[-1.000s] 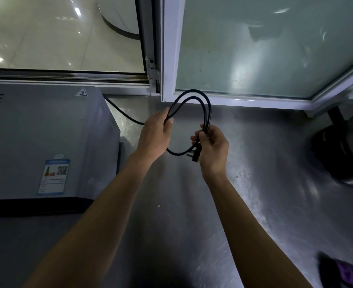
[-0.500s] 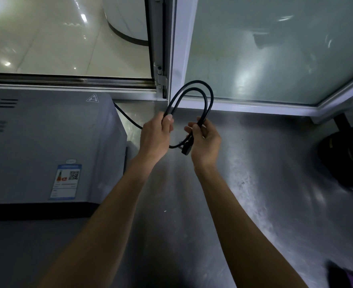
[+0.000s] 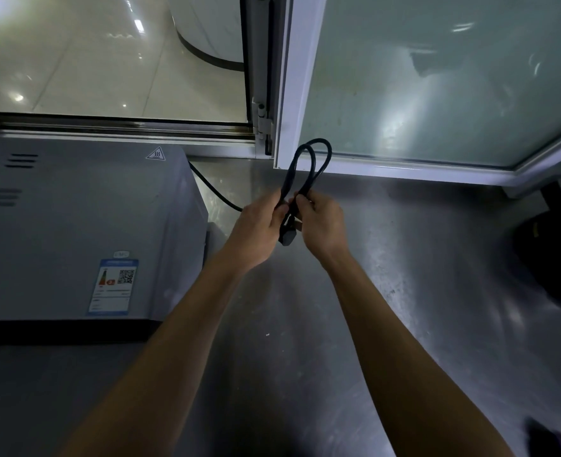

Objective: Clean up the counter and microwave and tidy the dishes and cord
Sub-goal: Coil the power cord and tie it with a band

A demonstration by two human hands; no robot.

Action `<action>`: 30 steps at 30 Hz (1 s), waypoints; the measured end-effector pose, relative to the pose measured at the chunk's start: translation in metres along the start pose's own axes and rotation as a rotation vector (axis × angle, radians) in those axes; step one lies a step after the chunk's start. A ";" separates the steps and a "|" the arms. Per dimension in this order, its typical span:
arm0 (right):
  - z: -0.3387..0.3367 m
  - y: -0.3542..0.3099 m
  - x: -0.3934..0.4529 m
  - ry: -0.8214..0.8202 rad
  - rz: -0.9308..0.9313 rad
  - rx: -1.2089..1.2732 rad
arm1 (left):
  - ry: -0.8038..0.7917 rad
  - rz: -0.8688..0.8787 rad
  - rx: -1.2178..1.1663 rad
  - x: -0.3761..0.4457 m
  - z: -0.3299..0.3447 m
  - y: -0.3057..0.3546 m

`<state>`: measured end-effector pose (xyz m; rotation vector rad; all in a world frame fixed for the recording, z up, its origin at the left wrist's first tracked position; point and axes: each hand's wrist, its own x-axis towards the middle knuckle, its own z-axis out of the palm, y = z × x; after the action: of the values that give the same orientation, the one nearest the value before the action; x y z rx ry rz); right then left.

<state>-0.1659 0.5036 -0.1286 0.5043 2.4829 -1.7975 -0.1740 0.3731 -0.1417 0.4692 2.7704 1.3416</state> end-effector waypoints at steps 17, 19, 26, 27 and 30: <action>-0.005 -0.019 0.000 -0.220 0.143 0.125 | 0.142 0.007 0.332 -0.003 0.013 0.010; -0.005 -0.014 0.000 -0.200 0.121 0.098 | 0.145 0.000 0.335 -0.002 0.012 0.008; -0.014 -0.008 0.003 0.049 0.032 0.035 | 0.116 -0.043 0.204 -0.005 0.007 -0.002; -0.015 -0.008 0.005 0.073 0.032 0.045 | 0.103 -0.047 0.172 -0.006 0.006 -0.004; -0.015 -0.004 0.009 0.106 0.022 0.007 | 0.038 -0.078 0.070 -0.009 0.001 -0.007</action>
<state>-0.1734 0.5189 -0.1219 0.6410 2.5291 -1.8179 -0.1670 0.3677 -0.1483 0.3380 2.8420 1.2545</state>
